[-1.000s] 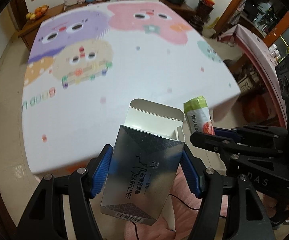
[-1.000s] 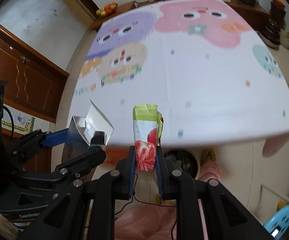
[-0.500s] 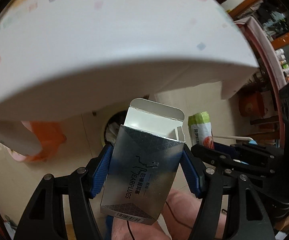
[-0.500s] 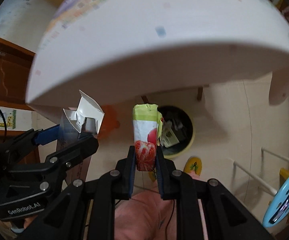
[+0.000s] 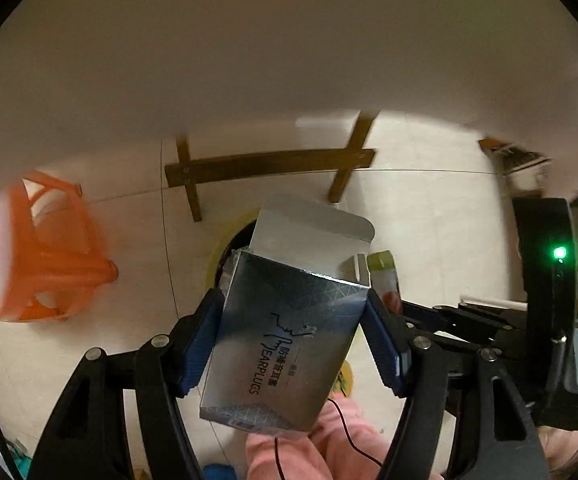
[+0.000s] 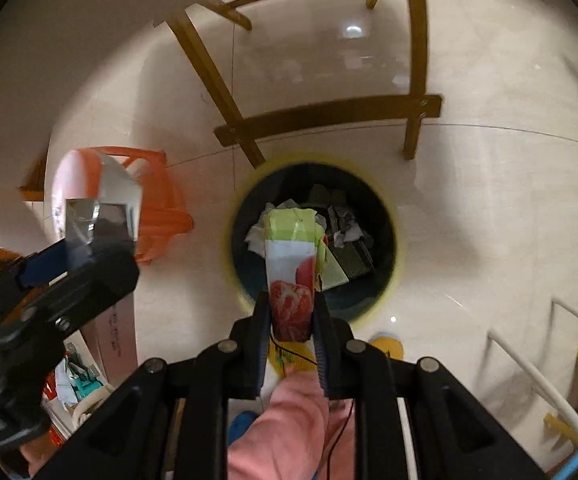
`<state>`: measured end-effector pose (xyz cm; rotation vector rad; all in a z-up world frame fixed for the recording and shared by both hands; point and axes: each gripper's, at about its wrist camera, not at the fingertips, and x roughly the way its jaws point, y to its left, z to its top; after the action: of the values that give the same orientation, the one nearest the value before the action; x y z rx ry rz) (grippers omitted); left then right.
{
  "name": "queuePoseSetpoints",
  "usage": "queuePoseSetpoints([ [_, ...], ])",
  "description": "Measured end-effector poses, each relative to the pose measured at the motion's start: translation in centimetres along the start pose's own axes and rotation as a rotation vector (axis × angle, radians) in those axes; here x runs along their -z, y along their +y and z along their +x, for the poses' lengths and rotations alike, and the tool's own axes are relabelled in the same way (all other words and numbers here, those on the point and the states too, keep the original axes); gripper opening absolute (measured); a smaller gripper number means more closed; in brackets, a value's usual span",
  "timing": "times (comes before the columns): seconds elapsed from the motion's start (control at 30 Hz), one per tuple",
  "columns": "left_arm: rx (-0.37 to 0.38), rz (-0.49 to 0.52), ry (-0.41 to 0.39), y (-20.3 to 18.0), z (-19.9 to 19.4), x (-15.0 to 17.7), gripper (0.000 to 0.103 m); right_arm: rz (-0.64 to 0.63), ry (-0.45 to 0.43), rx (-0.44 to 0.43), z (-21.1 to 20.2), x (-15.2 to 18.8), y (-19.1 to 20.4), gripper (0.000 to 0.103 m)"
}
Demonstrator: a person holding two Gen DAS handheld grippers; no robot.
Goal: Collect trash
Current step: 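Carry box and snack bag over the trash bin and open both grippers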
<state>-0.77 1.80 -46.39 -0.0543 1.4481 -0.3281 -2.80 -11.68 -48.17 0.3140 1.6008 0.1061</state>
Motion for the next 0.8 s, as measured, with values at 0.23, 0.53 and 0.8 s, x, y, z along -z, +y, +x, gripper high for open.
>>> queuePoseSetpoints([
  [0.23, -0.068, -0.084, 0.025, 2.5, 8.2, 1.5, 0.088, -0.013, 0.048, -0.031, 9.3, -1.8, -3.0, 0.034],
  [0.53, -0.101, -0.093, 0.022, 3.0, 9.2, 2.9, 0.102, 0.017, 0.016, -0.038, 11.3, -1.6, -5.4, 0.042],
  [0.8, -0.118, -0.112, -0.031, 1.2, 4.2, 3.2, 0.102, 0.044, -0.059, -0.063, 7.1, -1.3, -5.5, 0.042],
])
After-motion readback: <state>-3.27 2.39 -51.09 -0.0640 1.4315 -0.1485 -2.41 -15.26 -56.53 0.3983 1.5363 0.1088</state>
